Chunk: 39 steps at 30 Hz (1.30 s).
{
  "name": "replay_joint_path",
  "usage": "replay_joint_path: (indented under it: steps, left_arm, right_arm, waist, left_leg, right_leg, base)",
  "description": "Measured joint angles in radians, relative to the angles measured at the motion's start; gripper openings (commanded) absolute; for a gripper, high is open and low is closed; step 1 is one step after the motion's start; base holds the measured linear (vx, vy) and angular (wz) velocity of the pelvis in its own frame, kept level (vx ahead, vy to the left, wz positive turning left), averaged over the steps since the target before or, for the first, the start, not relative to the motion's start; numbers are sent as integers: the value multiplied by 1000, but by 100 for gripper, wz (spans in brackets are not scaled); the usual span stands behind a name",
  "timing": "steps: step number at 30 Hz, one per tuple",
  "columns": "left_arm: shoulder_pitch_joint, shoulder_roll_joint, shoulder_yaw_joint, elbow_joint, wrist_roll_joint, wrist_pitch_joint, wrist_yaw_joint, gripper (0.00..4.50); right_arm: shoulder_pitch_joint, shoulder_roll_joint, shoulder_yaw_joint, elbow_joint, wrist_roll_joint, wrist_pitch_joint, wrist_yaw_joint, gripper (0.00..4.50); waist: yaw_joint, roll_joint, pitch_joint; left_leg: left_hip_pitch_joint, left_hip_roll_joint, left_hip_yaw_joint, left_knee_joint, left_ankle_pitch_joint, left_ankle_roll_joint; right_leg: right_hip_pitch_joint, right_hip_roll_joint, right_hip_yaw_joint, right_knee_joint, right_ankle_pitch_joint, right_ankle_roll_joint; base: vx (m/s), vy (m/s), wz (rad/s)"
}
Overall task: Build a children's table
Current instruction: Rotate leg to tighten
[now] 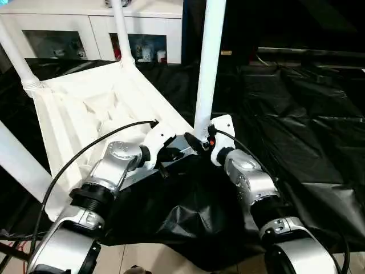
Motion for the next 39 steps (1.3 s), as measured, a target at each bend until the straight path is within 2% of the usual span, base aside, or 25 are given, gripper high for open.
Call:
replay_joint_path:
  steps: [5, 12, 19, 23, 30, 33, 35, 39]
  left_arm:
    - [21, 33, -5, -24, -4, -36, -71, 0]
    - [98, 129, -43, -125, -35, -98, -246, 0]
    - [122, 173, -58, -165, -43, -106, -332, 0]
    - [133, 196, -65, -183, -60, -107, -365, 0]
    - [137, 202, -65, -187, -61, -107, -382, 0]
    - [137, 199, -64, -187, -61, -100, -379, 0]
    - [136, 181, -56, -182, -61, -85, -350, 0]
    - [94, 127, -38, -118, -44, -52, -231, 0]
  right_arm:
    - [3, -57, 50, -13, -13, 1, 129, 386]
    - [48, -209, 147, -111, -16, -9, 478, 386]
    - [50, -250, 164, -151, 18, -2, 620, 386]
    - [54, -263, 175, -181, 28, 19, 687, 349]
    - [61, -268, 192, -186, 45, 32, 719, 289]
    - [77, -265, 188, -204, 46, 33, 705, 279]
    - [81, -241, 175, -198, 44, 37, 663, 267]
    - [72, -159, 106, -134, 37, 45, 437, 263]
  waist:
    - [2, 0, 0]
    - [31, 0, 1]
    - [38, -1, 1]
    - [41, -1, 1]
    - [45, -2, 1]
    - [46, -2, 0]
    - [44, -3, 0]
    - [30, -6, 0]
  left_leg:
    - [-1, 0, 0, -2, 0, 0]
    - [-2, 1, 0, -2, 0, 0]
    - [-2, 0, 1, 1, 0, 0]
    - [-2, 1, 0, 0, 0, 0]
    - [-2, 1, 0, 0, 0, 0]
    - [-2, 1, 0, 0, 0, 0]
    - [-1, 1, 0, 0, 0, 0]
    - [2, 0, 0, 1, 0, 0]
  right_leg:
    - [0, 0, -1, -1, 0, 0]
    - [-1, 0, -2, -1, -1, 0]
    - [0, -1, -1, 0, -1, 0]
    - [0, -1, -2, 0, -1, 1]
    - [0, -1, -2, 0, -1, 1]
    - [0, -1, -2, 0, -1, 1]
    - [0, -1, -2, 1, -1, 1]
    - [1, -1, -1, 2, -1, 1]
  base:
    - [0, 0, 0]
    - [0, 0, 0]
    - [0, 0, 0]
    - [0, 0, 0]
    - [0, 0, 0]
    - [0, 0, 0]
    - [0, 0, 0]
    - [0, 0, 0]
